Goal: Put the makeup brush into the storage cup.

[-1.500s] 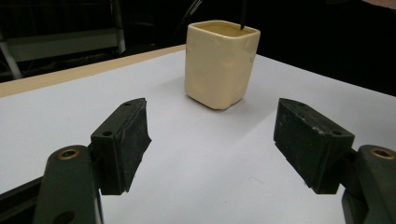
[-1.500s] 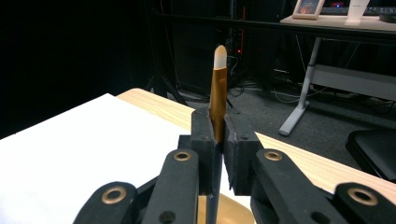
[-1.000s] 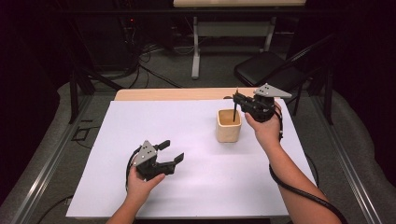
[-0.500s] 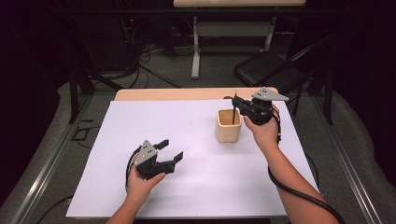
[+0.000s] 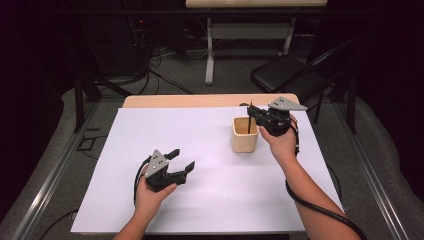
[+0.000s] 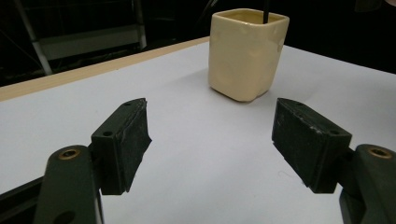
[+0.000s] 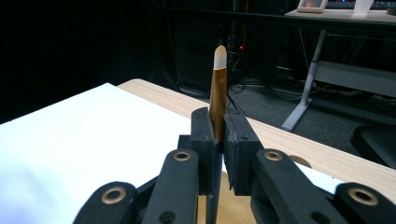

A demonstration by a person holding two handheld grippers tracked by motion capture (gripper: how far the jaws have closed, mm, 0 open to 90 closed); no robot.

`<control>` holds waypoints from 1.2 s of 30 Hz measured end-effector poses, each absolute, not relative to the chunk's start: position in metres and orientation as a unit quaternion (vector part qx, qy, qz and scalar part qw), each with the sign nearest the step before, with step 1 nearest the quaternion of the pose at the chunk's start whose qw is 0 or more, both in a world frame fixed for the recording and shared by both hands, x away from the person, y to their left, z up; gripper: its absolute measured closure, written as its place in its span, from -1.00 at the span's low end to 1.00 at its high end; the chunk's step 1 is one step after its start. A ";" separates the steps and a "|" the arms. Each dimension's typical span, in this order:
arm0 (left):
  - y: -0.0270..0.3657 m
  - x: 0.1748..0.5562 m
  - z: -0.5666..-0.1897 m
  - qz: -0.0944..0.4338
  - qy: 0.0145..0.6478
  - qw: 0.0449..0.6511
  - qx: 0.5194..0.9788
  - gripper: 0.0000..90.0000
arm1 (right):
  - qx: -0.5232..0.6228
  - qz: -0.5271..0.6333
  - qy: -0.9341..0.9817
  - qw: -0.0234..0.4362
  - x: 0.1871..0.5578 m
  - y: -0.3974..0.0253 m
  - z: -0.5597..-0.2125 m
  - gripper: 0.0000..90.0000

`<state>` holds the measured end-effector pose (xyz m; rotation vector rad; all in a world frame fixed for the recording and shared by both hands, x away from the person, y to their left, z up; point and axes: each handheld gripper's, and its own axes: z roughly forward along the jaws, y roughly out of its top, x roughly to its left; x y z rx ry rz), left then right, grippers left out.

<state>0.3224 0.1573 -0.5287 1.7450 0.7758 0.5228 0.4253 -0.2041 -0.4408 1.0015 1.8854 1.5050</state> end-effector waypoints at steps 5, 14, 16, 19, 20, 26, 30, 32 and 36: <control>0.157 0.322 -0.529 0.223 0.327 0.545 0.739 -0.41 | 0.371 0.556 0.696 0.262 0.426 -0.205 -0.445 0.85; 0.155 0.320 -0.526 0.206 0.325 0.556 0.737 -0.39 | 0.373 0.558 0.694 0.260 0.425 -0.205 -0.452 0.85; 0.155 0.319 -0.525 0.208 0.322 0.558 0.736 -0.40 | 0.373 0.559 0.693 0.260 0.425 -0.205 -0.453 0.85; 0.156 0.319 -0.525 0.207 0.319 0.562 0.734 -0.42 | 0.374 0.559 0.693 0.260 0.424 -0.206 -0.454 0.85; 0.156 0.319 -0.524 0.209 0.319 0.562 0.734 -0.43 | 0.374 0.559 0.693 0.259 0.424 -0.205 -0.454 0.85; 0.157 0.320 -0.523 0.216 0.330 0.561 0.727 -0.56 | 0.372 0.560 0.692 0.263 0.424 -0.206 -0.458 0.84; 0.158 0.320 -0.523 0.218 0.334 0.563 0.724 -0.57 | 0.372 0.562 0.690 0.263 0.423 -0.205 -0.461 0.83; 0.158 0.320 -0.523 0.216 0.336 0.563 0.723 -0.57 | 0.373 0.563 0.690 0.261 0.423 -0.205 -0.463 0.83; 0.158 0.321 -0.524 0.213 0.336 0.563 0.724 -0.57 | 0.373 0.560 0.692 0.261 0.422 -0.205 -0.468 0.85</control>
